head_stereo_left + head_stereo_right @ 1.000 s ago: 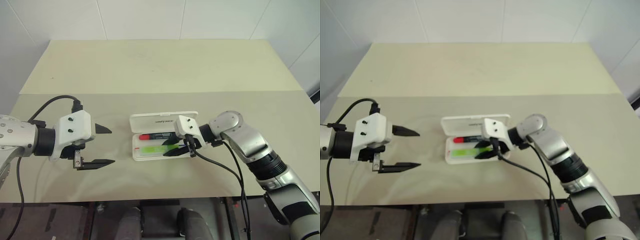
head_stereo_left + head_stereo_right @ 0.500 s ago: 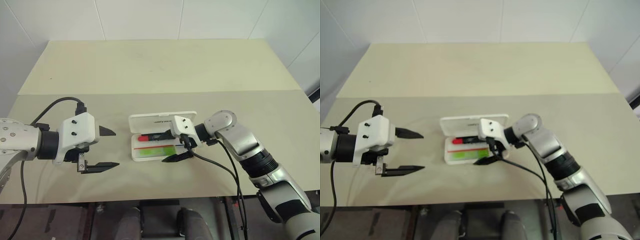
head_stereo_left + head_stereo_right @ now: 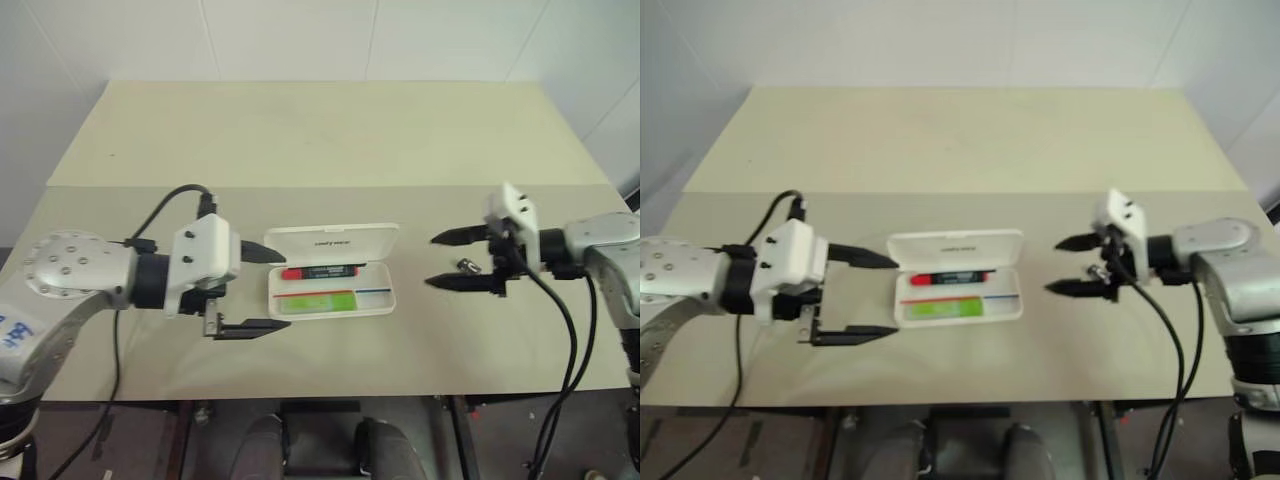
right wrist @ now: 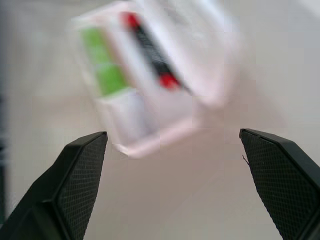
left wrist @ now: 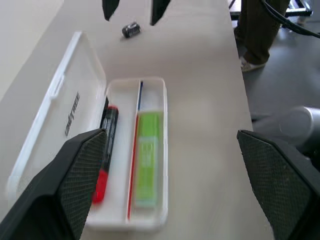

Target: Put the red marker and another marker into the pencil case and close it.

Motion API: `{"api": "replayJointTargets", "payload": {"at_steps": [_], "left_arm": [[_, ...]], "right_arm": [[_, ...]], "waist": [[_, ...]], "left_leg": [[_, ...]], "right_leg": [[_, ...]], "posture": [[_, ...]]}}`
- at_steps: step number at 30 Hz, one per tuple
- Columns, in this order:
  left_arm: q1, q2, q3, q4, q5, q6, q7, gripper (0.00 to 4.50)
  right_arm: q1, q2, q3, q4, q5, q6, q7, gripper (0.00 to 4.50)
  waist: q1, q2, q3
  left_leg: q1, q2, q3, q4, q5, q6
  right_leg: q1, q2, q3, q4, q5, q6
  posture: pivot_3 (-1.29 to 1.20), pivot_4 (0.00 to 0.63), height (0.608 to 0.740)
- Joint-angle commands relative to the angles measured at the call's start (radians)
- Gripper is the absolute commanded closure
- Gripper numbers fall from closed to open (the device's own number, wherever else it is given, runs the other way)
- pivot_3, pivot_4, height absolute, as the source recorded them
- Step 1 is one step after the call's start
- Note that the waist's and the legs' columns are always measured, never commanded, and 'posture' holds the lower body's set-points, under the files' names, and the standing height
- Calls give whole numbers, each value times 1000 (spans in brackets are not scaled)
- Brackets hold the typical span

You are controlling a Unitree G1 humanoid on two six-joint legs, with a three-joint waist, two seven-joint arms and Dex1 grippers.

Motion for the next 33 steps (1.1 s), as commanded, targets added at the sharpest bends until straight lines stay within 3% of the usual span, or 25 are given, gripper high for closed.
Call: {"api": "replayJointTargets", "payload": {"at_steps": [1,8,17,22,30,33], "left_arm": [[-40,-58,-92,-14,47,-13,49,0],[-136,-162,-188,47,117,37,141,0],[-134,-164,-168,29,103,49,133,0],[-131,-162,-162,23,105,56,140,0],[-118,-152,-143,12,99,60,140,0],[-108,-137,-130,7,94,59,124,0]], "right_arm": [[22,-6,-22,65,-79,-17,-136,40],[37,25,-28,152,-93,-15,-214,40],[5,69,-18,288,-116,-50,-266,40],[-7,88,-16,337,-122,-68,-267,1234],[-1,44,-36,202,-42,-25,-148,4127],[15,8,-50,48,39,22,-66,4136]], "waist": [[-1,0,0],[-1,0,0],[-1,0,0],[-2,0,0],[-2,0,0],[-1,0,0]], "left_leg": [[0,0,0,0,0,0],[0,0,0,2,0,0],[-1,0,0,3,0,0],[-1,0,0,2,0,0],[-1,0,0,2,0,0],[-1,0,0,2,0,0]], "right_leg": [[0,0,0,1,0,0],[0,0,1,2,0,0],[0,0,0,1,0,0],[0,0,0,1,0,0],[0,0,1,1,0,0],[0,0,0,2,0,0]], "posture": [[0,150,740],[0,150,740],[0,150,740],[0,150,740],[0,150,740],[0,150,740]]}}
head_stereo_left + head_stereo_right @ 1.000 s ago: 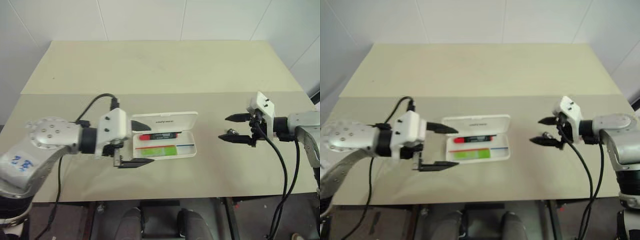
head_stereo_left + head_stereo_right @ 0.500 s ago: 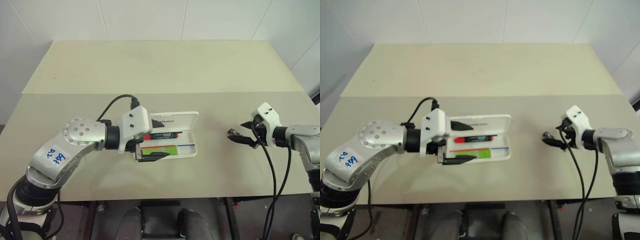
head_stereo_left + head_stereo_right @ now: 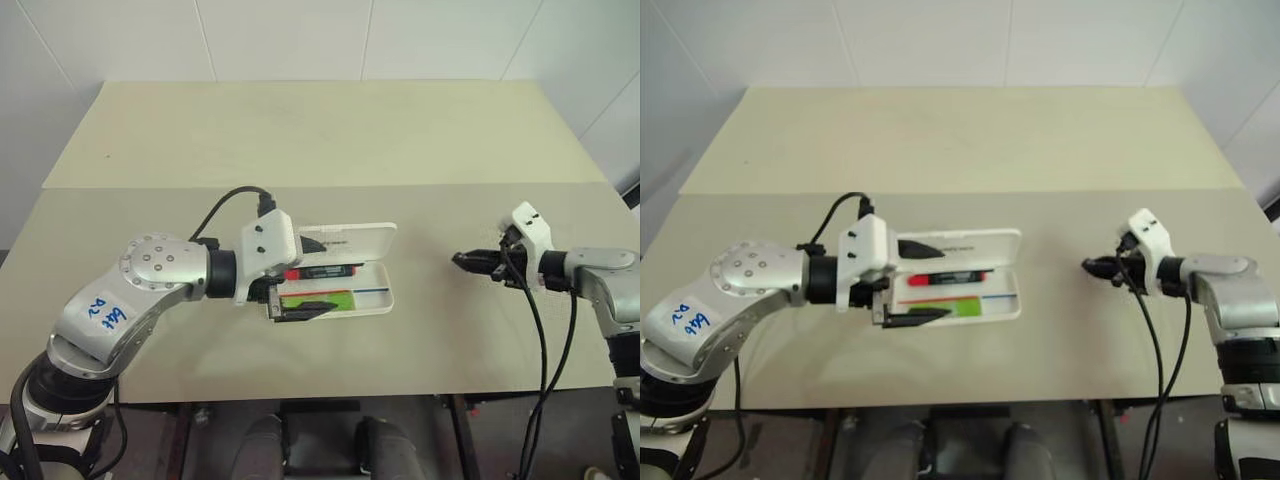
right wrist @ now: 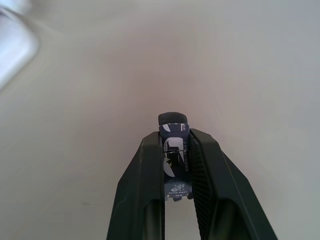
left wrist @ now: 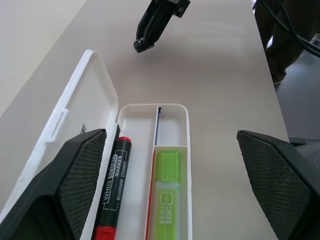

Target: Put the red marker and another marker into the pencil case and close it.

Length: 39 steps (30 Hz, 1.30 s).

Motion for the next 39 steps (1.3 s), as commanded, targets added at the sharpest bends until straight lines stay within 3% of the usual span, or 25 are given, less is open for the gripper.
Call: {"api": "replayJointTargets", "payload": {"at_steps": [1,5,8,15,19,36,37,39], "left_arm": [[13,27,43,-35,-10,-9,-19,0],[39,64,55,-36,-10,-12,-44,0],[51,81,46,-32,8,-12,-47,0],[57,99,37,-26,30,-2,-43,0],[69,109,43,-37,31,8,-39,0],[83,117,66,-76,16,50,-24,0],[84,118,67,-76,16,49,-25,0],[84,118,68,-77,15,49,-26,0]], "right_arm": [[14,-61,-57,-235,140,70,112,4136],[59,-113,-63,-472,295,143,216,4136],[67,-110,-1,-504,292,143,222,4136],[-46,46,215,-455,148,58,132,4136],[-80,58,312,-401,44,-22,151,4136],[-139,128,372,-279,-80,-147,191,4136],[-140,129,372,-279,-81,-147,192,3414],[-140,132,372,-277,-83,-147,193,2708]], "waist": [[1,0,0],[1,0,0],[2,-1,-1],[-4,-1,-1],[-4,-1,-1],[-12,-1,-1],[-12,-1,-1],[-12,-1,-1]], "left_leg": [[0,0,0,0,0,0],[0,1,-1,0,0,0],[0,1,-1,1,-1,0],[0,1,0,1,-1,0],[0,0,0,0,0,0],[-1,1,0,1,-1,0],[-1,1,0,1,-1,0],[0,1,0,1,-1,0]], "right_leg": [[0,0,0,0,0,0],[0,0,0,0,0,0],[1,0,0,-4,0,0],[0,1,0,-4,0,0],[0,0,0,-4,0,0],[0,1,0,-2,0,0],[0,1,0,0,0,0],[0,1,0,1,0,0]], "posture": [[0,150,740],[0,150,740],[0,150,740],[0,150,740],[0,150,740],[0,150,740],[0,150,740],[0,150,740]]}}
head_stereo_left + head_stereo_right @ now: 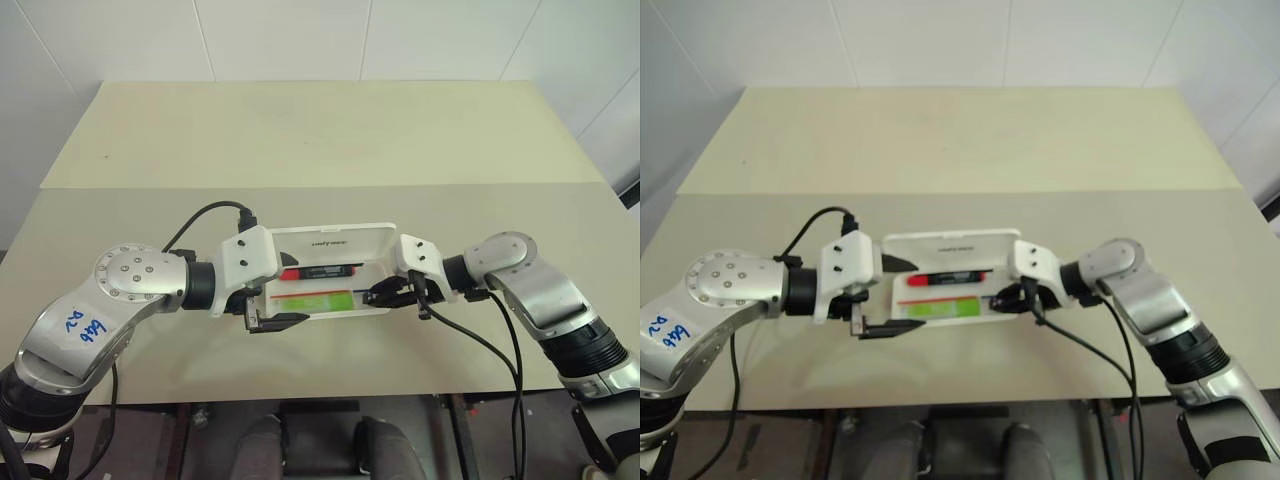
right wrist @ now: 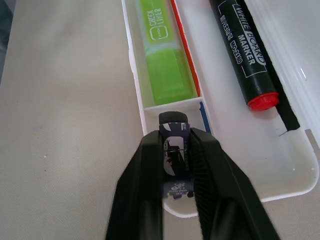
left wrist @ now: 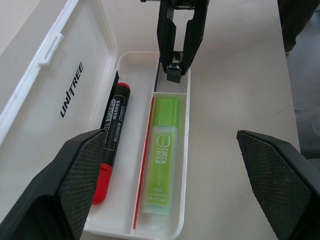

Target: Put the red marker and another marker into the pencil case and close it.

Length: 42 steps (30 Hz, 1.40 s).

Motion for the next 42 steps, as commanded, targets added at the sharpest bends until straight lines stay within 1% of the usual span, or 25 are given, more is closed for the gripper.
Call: {"api": "replayJointTargets", "payload": {"at_steps": [1,2,4,5,6,7,8,11,14,15,17,19,21,24,26,29,32,33,35,38,42], "left_arm": [[-2,10,31,-35,-10,-2,-1,0],[-3,8,32,-36,-13,-3,-1,0],[-5,1,39,-41,-23,-10,-6,0],[-4,-5,48,-46,-34,-20,-12,0],[-2,-10,61,-56,-52,-29,-22,0],[2,-14,75,-66,-70,-33,-30,0],[7,-12,87,-74,-83,-37,-38,0],[24,2,141,-80,-118,-51,-63,0],[32,22,232,-63,-167,-67,-94,0],[29,27,270,-50,-188,-75,-107,0],[1,38,339,9,-206,-91,-115,0],[-56,45,361,95,-179,-109,-91,0],[-136,40,333,196,-111,-164,-59,0],[-242,13,252,349,-25,-235,-46,0],[-270,-2,203,421,23,-279,-60,0],[-283,-20,141,504,82,-328,-79,0],[-293,-55,60,606,169,-390,-84,623],[-295,-66,19,652,227,-437,-75,948],[-305,-106,-24,742,293,-501,-56,1660],[-320,-158,-30,810,316,-549,-61,2665],[-324,-203,-27,816,315,-553,-82,4016]], "right_arm": [[-18,6,-11,-14,-4,-10,11,2443],[-18,5,-14,-15,-3,-9,13,2021],[-17,-3,-24,-17,3,-4,22,1375],[-15,-12,-35,-22,13,-1,32,911],[-10,-24,-55,-35,40,9,53,617],[-4,-38,-79,-52,74,23,78,178],[0,-54,-105,-66,106,36,96,13],[24,-97,-183,-84,179,58,132,13],[77,-157,-286,-57,232,52,158,13],[91,-169,-338,-38,269,63,165,13],[109,-178,-427,-10,333,88,166,13],[121,-179,-469,-18,372,107,158,13],[120,-171,-487,-61,411,138,138,13],[69,-130,-527,-124,518,199,83,13],[35,-110,-558,-152,586,236,43,13],[8,-104,-588,-186,660,277,-2,13],[-14,-111,-605,-220,705,296,-38,0],[-26,-109,-611,-228,723,303,-54,0],[-50,-107,-610,-234,741,318,-96,0],[-50,-126,-586,-250,721,312,-115,0],[-53,-140,-569,-250,686,300,-146,0]], "waist": [[0,0,0],[0,0,0],[0,0,0],[0,0,0],[0,0,0],[1,0,0],[2,0,0],[1,0,0],[2,0,0],[2,0,0],[2,0,0],[2,0,0],[1,0,0],[-1,0,0],[-2,0,0],[0,0,0],[3,0,0],[5,0,0],[4,0,0],[4,-1,0],[4,-1,0]], "left_leg": [[0,0,0,0,0,0],[0,0,0,0,0,0],[0,0,0,0,0,0],[0,0,0,0,0,0],[0,0,0,0,0,0],[0,0,0,0,0,0],[0,0,0,0,0,0],[0,0,0,0,0,0],[0,0,0,0,0,0],[0,0,0,0,0,0],[0,0,0,0,0,0],[1,0,0,0,0,0],[1,1,0,0,0,0],[1,0,0,0,0,0],[1,0,1,0,0,0],[0,1,1,-1,0,0],[0,1,1,0,0,0],[0,1,1,0,0,0],[0,0,1,0,0,0],[-1,1,1,0,0,0],[-2,1,1,0,0,0]], "right_leg": [[0,0,0,0,0,0],[0,0,0,0,0,0],[0,0,0,0,0,0],[0,0,0,0,0,0],[0,0,0,0,0,0],[0,0,0,0,0,0],[0,0,0,0,0,0],[0,0,0,0,0,0],[0,0,0,0,0,0],[1,0,-1,0,0,0],[1,0,0,-2,0,0],[1,0,0,-4,0,0],[1,1,-1,-4,0,0],[1,1,0,-3,0,0],[0,1,0,0,0,0],[0,1,0,0,0,0],[0,1,0,0,0,0],[0,1,0,0,0,0],[0,1,0,0,0,0],[-1,1,0,0,0,0],[-2,0,0,0,0,0]], "posture": [[0,150,740],[0,150,740],[0,150,740],[0,150,740],[0,150,740],[0,150,740],[0,150,740],[0,150,740],[0,150,740],[0,150,740],[0,150,740],[0,150,740],[0,150,740],[0,150,740],[0,150,740],[0,150,740],[0,150,740],[0,150,740],[0,150,740],[0,150,740],[0,150,740]]}}
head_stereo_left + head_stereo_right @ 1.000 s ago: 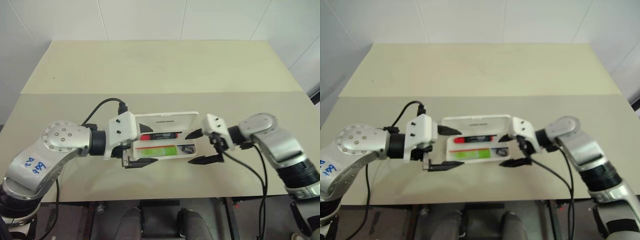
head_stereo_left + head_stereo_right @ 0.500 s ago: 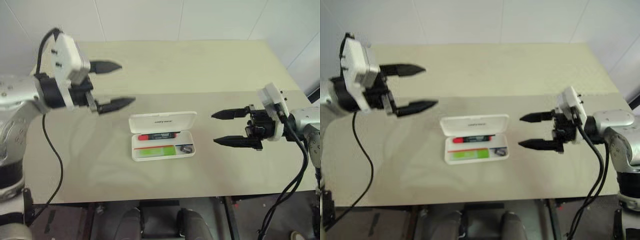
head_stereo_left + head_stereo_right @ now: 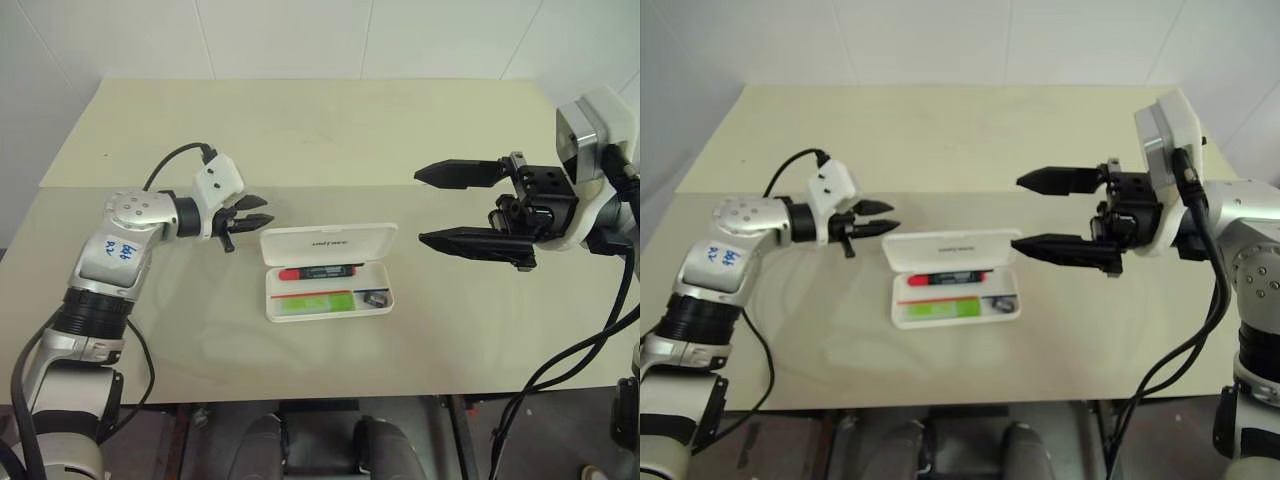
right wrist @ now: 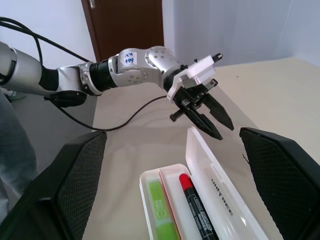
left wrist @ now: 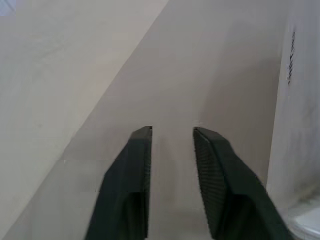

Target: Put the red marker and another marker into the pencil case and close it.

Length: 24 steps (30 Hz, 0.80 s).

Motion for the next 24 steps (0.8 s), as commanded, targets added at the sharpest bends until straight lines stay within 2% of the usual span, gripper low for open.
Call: {"api": "replayJointTargets", "payload": {"at_steps": [1,10,20,24], "left_arm": [[-36,-16,19,-20,9,-29,-14,4392],[60,-27,56,-202,-65,-87,-114,4457],[218,75,29,-416,-7,-51,-142,4457],[258,83,-35,-435,91,-87,-110,4457]], "right_arm": [[-14,-23,-15,-27,-8,-17,-17,0],[3,-51,1,-9,-47,-42,14,0],[7,-56,22,7,-83,-58,43,0],[-8,-49,39,15,-94,-60,49,0]], "waist": [[-1,0,0],[-4,0,0],[-5,0,0],[-3,0,0]], "left_leg": [[0,0,0,0,0,0],[0,0,0,1,0,0],[1,1,0,1,0,0],[1,1,0,1,0,0]], "right_leg": [[0,0,0,0,0,0],[0,0,0,1,0,0],[1,0,0,0,0,0],[1,0,0,1,0,0]], "posture": [[0,150,740],[0,150,740],[0,150,740],[0,150,740]]}}
